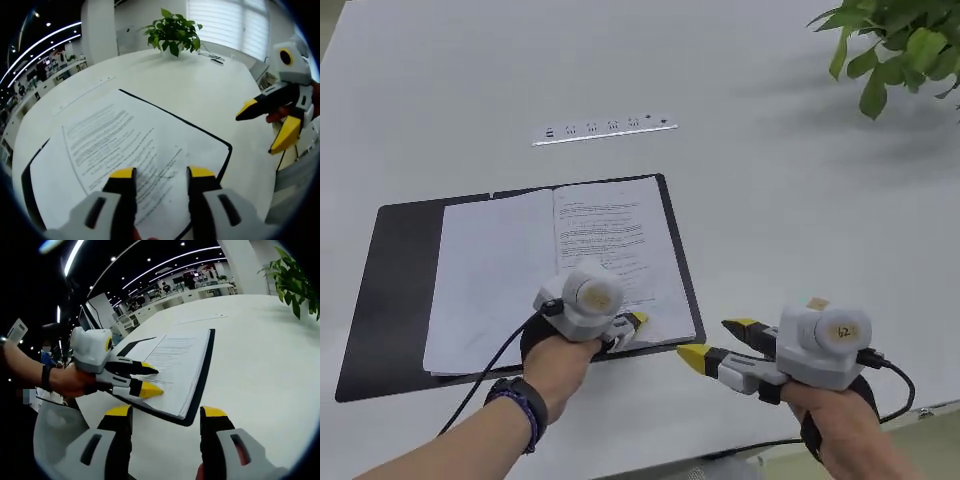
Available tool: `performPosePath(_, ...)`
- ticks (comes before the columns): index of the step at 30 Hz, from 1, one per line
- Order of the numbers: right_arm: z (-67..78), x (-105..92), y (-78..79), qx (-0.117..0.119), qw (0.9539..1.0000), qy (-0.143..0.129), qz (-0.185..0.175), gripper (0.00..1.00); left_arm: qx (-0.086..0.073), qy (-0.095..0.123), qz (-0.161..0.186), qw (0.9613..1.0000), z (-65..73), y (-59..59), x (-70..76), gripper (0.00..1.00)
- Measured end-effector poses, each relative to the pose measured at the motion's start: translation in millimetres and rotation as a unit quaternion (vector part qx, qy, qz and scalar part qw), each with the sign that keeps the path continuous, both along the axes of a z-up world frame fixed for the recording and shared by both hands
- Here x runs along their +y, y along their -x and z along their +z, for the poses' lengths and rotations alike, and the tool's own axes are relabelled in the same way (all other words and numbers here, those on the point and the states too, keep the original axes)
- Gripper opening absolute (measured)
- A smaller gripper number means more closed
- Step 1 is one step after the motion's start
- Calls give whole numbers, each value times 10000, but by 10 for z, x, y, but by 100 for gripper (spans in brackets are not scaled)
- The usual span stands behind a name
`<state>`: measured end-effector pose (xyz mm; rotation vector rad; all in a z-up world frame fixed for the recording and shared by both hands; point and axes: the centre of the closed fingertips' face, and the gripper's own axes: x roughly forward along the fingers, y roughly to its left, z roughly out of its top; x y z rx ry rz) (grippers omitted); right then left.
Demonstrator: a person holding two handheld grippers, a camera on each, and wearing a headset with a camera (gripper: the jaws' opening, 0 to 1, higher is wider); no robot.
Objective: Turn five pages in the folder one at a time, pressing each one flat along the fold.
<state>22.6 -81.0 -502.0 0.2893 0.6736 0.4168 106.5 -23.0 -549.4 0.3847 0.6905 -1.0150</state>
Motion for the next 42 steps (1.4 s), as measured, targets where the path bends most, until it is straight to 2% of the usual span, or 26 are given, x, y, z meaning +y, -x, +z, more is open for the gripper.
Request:
performPosePath(7,20,19,-253,-98,9999,-64,82,51,-44,52,2,10000,-7,-85,39,29)
performPosePath(9,19,35,-332,-123,9998,-72,126,51,-50,71,38,10000,-4,-127,67,20)
performPosePath(10,14,46,-384,-133,9998,-98,143,51,3,111,89,9999,-3,-135,68,19)
performPosePath(11,10,53,-415,-134,9997,-105,158,51,-35,91,74,9999,-4,-136,67,17)
performPosePath(14,2,85,-522,-147,9996,-125,229,50,-11,127,43,9999,-4,-144,76,16)
performPosePath(17,1,95,-560,-156,9994,-118,283,51,8,172,41,9998,-6,-153,82,15)
performPosePath(22,-18,74,-530,-145,9994,-121,296,51,18,228,56,9997,-11,-158,82,14)
performPosePath(24,-51,65,-500,-107,9994,-90,327,51,99,299,127,9994,-3,-173,89,13)
performPosePath(26,-59,65,-486,-94,9993,-77,348,51,289,425,239,9984,-2,-174,87,12)
performPosePath(28,-65,70,-482,-87,9993,-72,368,51,385,492,310,9976,2,-178,93,11)
performPosePath(31,-59,96,-526,-110,9991,-93,399,51,584,727,504,9944,15,-168,100,10)
performPosePath(34,-74,121,-641,-130,9989,-113,435,51,758,887,649,9910,19,-172,123,8)
performPosePath(38,-74,176,-817,-186,9986,-245,437,50,805,937,691,9899,22,-161,124,6)
performPosePath(42,-146,211,-925,-124,9985,-269,470,49,855,975,721,9889,17,-165,131,5)
